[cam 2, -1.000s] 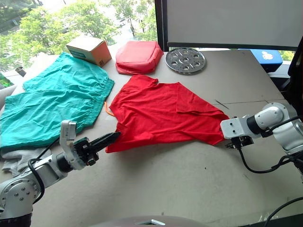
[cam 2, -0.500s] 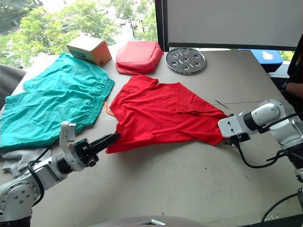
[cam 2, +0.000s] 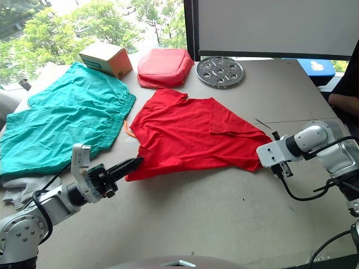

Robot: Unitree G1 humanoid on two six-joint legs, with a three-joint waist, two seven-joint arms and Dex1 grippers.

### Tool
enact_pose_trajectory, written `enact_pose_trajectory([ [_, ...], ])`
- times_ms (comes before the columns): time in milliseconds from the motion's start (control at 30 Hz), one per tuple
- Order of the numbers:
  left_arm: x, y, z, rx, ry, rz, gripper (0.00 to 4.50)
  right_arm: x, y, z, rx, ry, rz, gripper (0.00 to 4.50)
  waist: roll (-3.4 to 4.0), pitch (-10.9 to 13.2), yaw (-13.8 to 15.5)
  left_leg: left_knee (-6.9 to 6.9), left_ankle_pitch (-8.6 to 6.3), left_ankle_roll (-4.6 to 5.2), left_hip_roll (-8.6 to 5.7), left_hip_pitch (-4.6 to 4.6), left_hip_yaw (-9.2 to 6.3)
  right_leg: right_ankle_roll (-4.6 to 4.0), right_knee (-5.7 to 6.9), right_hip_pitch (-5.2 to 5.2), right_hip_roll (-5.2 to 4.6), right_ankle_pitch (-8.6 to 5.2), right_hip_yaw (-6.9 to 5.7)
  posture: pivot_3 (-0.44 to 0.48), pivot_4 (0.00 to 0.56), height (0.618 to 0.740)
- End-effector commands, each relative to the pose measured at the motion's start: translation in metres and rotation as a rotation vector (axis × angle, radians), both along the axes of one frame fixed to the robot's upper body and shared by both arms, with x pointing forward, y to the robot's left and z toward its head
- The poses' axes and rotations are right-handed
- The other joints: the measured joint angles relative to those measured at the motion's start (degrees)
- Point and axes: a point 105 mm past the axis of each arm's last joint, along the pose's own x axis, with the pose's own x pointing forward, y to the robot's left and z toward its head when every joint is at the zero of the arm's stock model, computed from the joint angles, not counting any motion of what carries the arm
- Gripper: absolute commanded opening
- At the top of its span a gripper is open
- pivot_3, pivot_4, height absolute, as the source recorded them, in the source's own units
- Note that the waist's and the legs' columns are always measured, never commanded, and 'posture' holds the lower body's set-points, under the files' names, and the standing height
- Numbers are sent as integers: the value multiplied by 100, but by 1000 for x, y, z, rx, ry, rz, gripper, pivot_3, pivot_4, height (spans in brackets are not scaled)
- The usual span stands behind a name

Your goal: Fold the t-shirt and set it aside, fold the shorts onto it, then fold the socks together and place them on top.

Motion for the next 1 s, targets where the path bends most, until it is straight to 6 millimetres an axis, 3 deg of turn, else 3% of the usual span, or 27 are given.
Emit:
enact_pose_trajectory([
  [33,0,1,11,-19,-50,4,0,-2,-6,21,13,-67,-21,65,1,1,3,0,0,0,0,0,0,0,0,0,0,0,0,0,150,740],
  [333,8,11,12,-16,-57,38,0,-12,-14,32,129,-82,-235,65,1,-1,4,1,-1,1,1,1,-1,0,1,2,-5,0,0,0,150,740],
  [467,11,26,25,-56,-74,65,0,-24,-10,45,313,-22,-391,65,2,0,6,1,-1,1,3,0,-3,-1,1,1,-14,0,0,0,150,740],
  [567,-2,26,34,-51,-67,-23,0,-37,-14,53,384,29,-481,65,0,-1,11,1,-2,0,8,-4,-11,-1,-2,0,-24,0,-5,0,150,740],
  [700,-34,29,52,-55,-1,-188,0,-66,-21,64,442,114,-573,65,-1,-1,7,-3,-5,1,10,-10,-14,-2,-8,-4,-29,-1,-8,0,150,740],
  [800,-51,37,79,-130,34,-267,0,-81,-17,82,533,155,-610,65,2,1,3,-2,-5,-1,11,-11,-11,0,-4,-7,-31,-2,-7,0,150,740],
  [900,-43,52,106,-158,-12,-244,0,-78,-14,106,644,100,-639,65,35,21,5,2,-18,-26,18,-4,-13,24,4,-5,-31,-16,-8,0,150,740],
  [1000,-9,59,123,-125,-136,-141,0,-57,-19,123,697,-38,-690,65,37,21,14,2,-19,-30,22,-1,-14,33,4,-6,-35,-21,-27,0,150,740],
])
